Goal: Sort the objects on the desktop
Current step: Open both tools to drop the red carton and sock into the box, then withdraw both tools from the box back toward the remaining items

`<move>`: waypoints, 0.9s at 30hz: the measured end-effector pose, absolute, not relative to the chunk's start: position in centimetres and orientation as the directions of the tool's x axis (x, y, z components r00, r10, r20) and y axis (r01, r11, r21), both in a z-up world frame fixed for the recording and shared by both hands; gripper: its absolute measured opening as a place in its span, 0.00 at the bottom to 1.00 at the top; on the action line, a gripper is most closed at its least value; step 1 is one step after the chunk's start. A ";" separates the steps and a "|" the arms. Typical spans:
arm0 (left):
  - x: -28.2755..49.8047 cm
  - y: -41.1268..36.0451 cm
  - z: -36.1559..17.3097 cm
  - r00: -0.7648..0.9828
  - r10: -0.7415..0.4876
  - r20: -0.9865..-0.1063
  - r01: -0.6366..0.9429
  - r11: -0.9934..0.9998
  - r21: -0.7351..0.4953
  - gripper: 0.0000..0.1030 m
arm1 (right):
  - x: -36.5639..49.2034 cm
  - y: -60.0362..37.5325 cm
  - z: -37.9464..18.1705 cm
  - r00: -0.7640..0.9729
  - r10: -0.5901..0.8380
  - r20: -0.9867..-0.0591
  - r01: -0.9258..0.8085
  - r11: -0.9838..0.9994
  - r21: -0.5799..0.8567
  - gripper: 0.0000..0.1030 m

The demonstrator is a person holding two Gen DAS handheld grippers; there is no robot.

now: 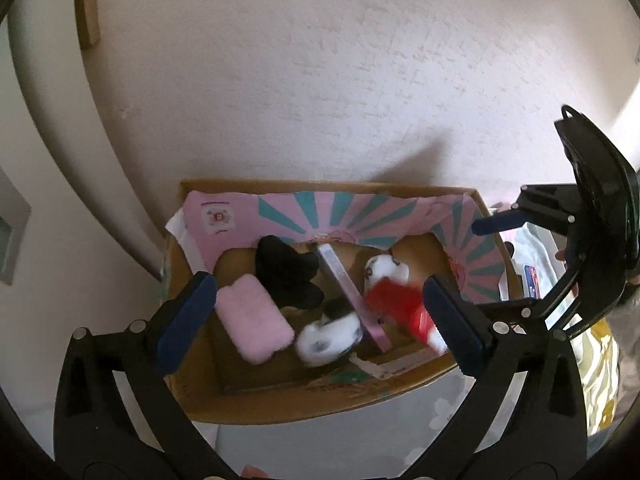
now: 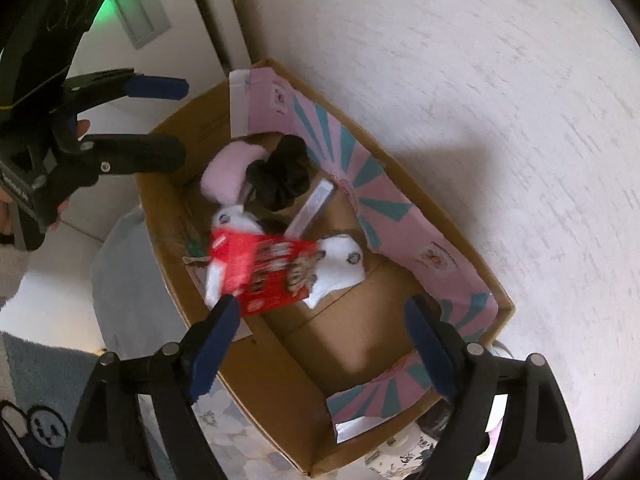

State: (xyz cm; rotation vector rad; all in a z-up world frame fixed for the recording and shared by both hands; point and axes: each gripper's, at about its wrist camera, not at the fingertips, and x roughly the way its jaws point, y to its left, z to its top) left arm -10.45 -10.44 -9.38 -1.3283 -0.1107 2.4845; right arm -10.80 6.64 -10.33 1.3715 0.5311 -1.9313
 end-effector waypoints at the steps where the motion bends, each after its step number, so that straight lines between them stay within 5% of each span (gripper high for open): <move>1: -10.3 -10.5 -9.1 -0.522 0.317 -0.792 -0.242 -0.945 -0.219 1.00 | -10.6 6.7 -10.2 -0.209 -0.313 -0.927 0.733 -0.677 0.063 0.94; 2: -10.1 -10.6 -8.8 -0.533 0.319 -0.784 -0.240 -0.945 -0.221 1.00 | -10.4 6.5 -10.1 -0.223 -0.320 -0.921 0.729 -0.682 0.060 1.00; 27: -4.2 -6.8 0.1 -0.646 0.303 -0.701 -0.276 -0.949 -0.155 1.00 | -5.6 20.7 -0.8 -0.392 -0.380 -0.838 0.577 -0.811 0.098 1.00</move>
